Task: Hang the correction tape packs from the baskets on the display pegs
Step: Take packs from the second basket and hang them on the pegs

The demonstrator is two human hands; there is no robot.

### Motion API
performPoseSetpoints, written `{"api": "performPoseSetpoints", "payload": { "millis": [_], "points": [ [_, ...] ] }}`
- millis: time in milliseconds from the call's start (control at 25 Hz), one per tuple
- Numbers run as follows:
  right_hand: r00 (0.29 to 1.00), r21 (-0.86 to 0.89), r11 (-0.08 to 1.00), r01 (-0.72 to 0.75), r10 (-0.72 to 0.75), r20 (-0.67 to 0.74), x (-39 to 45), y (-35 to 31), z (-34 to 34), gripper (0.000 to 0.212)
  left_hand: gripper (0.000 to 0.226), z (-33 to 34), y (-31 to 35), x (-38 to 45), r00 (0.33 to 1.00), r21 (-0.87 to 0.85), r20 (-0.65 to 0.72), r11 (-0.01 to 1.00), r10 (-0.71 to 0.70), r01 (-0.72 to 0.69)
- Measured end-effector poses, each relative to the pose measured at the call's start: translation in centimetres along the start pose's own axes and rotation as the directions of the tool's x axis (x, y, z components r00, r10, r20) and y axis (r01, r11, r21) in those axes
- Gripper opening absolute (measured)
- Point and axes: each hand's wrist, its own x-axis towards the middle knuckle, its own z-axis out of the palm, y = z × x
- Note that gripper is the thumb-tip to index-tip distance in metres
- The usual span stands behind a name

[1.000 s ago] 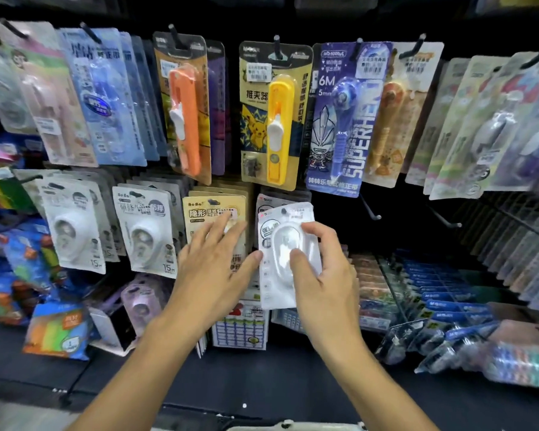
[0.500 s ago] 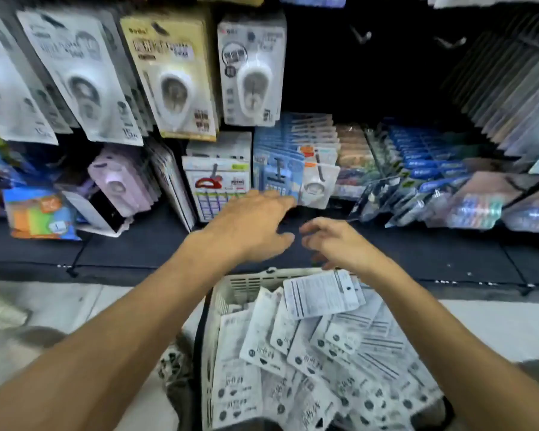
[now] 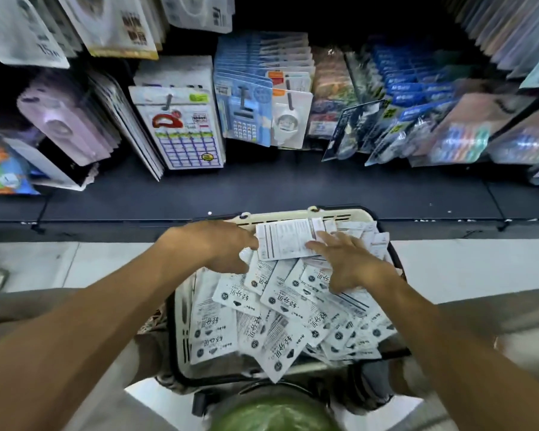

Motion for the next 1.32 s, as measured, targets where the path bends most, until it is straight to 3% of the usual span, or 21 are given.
{"api": "performPoseSetpoints", "payload": {
  "millis": [120,240,360,440,600,760,920,1120,1320],
  "points": [
    [0.998,-0.07,0.996,-0.056,0.056,0.006,0.1,0.2,0.0,0.121,0.053,0.5,0.1,0.3,0.997,-0.011,0.074,1.0,-0.008,0.009],
    [0.989,-0.07,0.994,-0.088,0.096,0.114,-0.2,1.4,-0.9,0.129,0.053,0.7,0.0,0.5,0.997,-0.002,0.077,1.0,-0.019,0.019],
    [0.992,-0.069,0.997,-0.041,0.049,0.116,-1.3,3.6,-2.5,0.12,0.053,0.8,-0.1,0.8,0.998,0.009,0.07,1.0,-0.008,0.008],
    [0.994,-0.17,0.985,-0.005,0.023,0.106,-1.9,5.7,-3.7,0.116,0.053,0.8,-0.1,1.1,0.998,0.004,0.069,1.0,0.001,-0.001],
    [0.994,-0.501,0.864,0.041,-0.086,-0.068,-2.3,8.4,-2.8,0.106,0.051,1.6,-0.1,1.6,0.997,0.012,0.081,1.0,0.011,-0.012],
    [0.955,-0.551,0.83,0.085,-0.225,-0.191,-0.7,7.4,0.2,0.084,0.05,1.8,-0.4,1.3,0.996,0.019,0.09,1.0,-0.01,0.009],
    [0.861,-0.445,0.89,0.1,-0.301,-0.41,1.0,6.8,1.0,0.071,0.051,1.7,-0.2,1.5,0.996,0.005,0.092,1.0,0.001,-0.002],
    [0.897,-0.229,0.967,0.108,-0.195,-0.398,2.1,6.6,0.6,0.07,0.051,1.3,0.0,1.6,0.993,-0.005,0.114,1.0,-0.014,0.014],
    [0.884,-0.202,0.975,0.088,-0.17,-0.436,2.3,6.8,0.2,0.051,0.052,0.7,0.4,1.8,0.995,-0.011,0.096,1.0,-0.006,0.007]
  ]
}}
